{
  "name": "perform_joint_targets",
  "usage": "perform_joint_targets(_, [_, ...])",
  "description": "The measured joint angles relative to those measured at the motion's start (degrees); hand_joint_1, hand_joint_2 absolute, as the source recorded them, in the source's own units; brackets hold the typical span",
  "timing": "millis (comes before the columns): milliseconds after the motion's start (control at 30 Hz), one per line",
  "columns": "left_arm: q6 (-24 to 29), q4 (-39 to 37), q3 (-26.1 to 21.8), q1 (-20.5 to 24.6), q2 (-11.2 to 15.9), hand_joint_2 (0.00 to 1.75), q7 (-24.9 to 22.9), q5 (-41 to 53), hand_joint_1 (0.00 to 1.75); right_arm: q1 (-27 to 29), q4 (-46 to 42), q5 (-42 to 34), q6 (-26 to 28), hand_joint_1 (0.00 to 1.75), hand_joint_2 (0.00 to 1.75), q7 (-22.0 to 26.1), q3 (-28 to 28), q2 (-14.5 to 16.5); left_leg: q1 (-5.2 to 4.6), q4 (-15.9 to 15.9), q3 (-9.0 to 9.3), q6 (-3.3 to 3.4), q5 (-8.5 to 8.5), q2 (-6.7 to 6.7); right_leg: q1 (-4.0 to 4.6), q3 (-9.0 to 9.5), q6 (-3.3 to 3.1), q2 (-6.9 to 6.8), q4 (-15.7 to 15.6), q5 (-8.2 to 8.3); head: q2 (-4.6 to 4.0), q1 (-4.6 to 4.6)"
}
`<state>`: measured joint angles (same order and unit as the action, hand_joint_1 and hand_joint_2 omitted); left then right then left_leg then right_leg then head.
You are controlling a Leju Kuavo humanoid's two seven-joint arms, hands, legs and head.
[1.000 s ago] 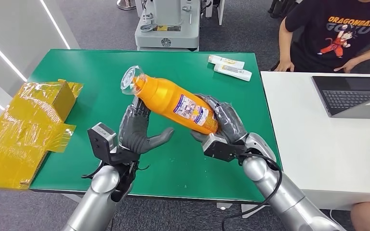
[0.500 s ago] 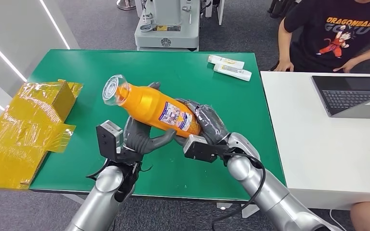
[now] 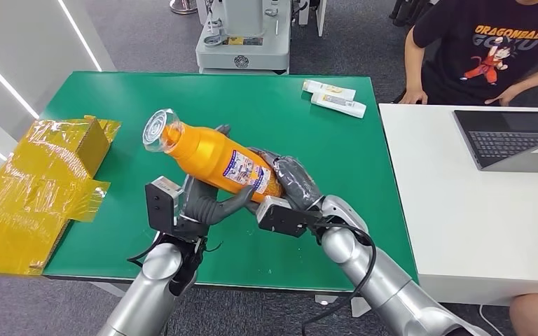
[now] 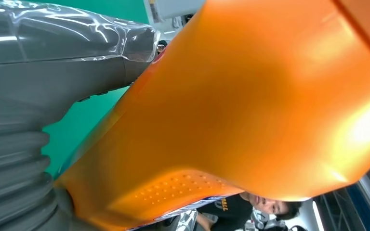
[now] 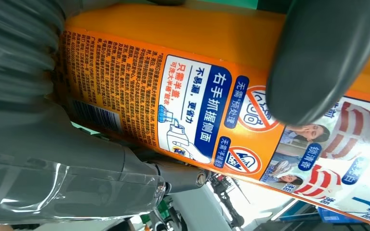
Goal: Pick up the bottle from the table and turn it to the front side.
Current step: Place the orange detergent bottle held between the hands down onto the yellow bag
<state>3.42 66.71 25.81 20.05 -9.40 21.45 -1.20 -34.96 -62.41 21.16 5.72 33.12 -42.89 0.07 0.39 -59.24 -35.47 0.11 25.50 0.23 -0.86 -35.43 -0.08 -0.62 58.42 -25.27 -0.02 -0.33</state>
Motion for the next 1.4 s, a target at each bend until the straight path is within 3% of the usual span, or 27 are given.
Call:
perform_joint_targets(133, [0.78, -0.05, 0.02, -0.48, -0.03, 1.75, 0.42, -0.31, 1.74, 0.02, 0.37, -0.18, -0.19, 1.75, 1.75, 0.1, -0.08, 0.07, 0.0, 0.0, 0.0, 0.0, 0.0, 0.0, 0.0, 0.0, 0.0, 0.0, 0.0, 0.0, 0.0, 0.0])
perform_joint_targets(567, [2.42, -0.05, 0.02, -1.29, 0.05, 1.75, 0.86, -1.22, 1.75, 0.88, 0.97, -0.25, -0.61, 1.69, 1.75, 0.35, -0.44, 0.05, 0.0, 0.0, 0.01, 0.0, 0.0, 0.01, 0.0, -0.01, 0.0, 0.01, -0.01, 0.0, 0.0, 0.0])
perform_joint_targets(600, [2.55, -0.06, 0.02, -1.53, 0.12, 1.75, 0.9, -1.36, 1.75, 1.22, 1.04, -0.21, -0.75, 1.59, 1.75, 0.36, -0.47, 0.04, 0.0, 0.0, 0.01, 0.0, 0.0, 0.01, 0.0, -0.02, 0.0, 0.01, -0.01, 0.0, 0.0, 0.0])
perform_joint_targets(700, [2.68, -0.06, 0.02, -1.99, 0.28, 1.75, 0.97, -1.51, 1.75, 1.76, 1.19, 0.09, -0.91, 0.34, 1.75, 0.33, -0.47, -0.03, 0.0, 0.0, 0.01, 0.0, 0.0, 0.02, 0.0, -0.03, 0.0, 0.01, -0.01, 0.0, 0.0, 0.0])
perform_joint_targets(733, [2.75, -0.06, 0.02, -2.1, 0.33, 1.75, 1.0, -1.55, 1.75, 1.92, 1.22, 0.25, -0.87, 0.0, 1.75, 0.27, -0.47, -0.09, 0.0, 0.0, 0.01, 0.0, 0.0, 0.01, 0.0, -0.03, 0.0, 0.01, -0.01, 0.0, 0.0, 0.01])
perform_joint_targets(1400, [3.26, -0.05, 0.02, -2.97, 0.84, 1.75, 1.56, -1.84, 1.75, 6.54, -0.52, 1.39, 2.69, 0.0, 1.75, -1.52, -0.01, -4.05, 0.0, 0.0, 0.01, 0.0, 0.0, 0.02, 0.0, -0.03, 0.0, 0.02, -0.01, -0.01, 0.0, 0.01])
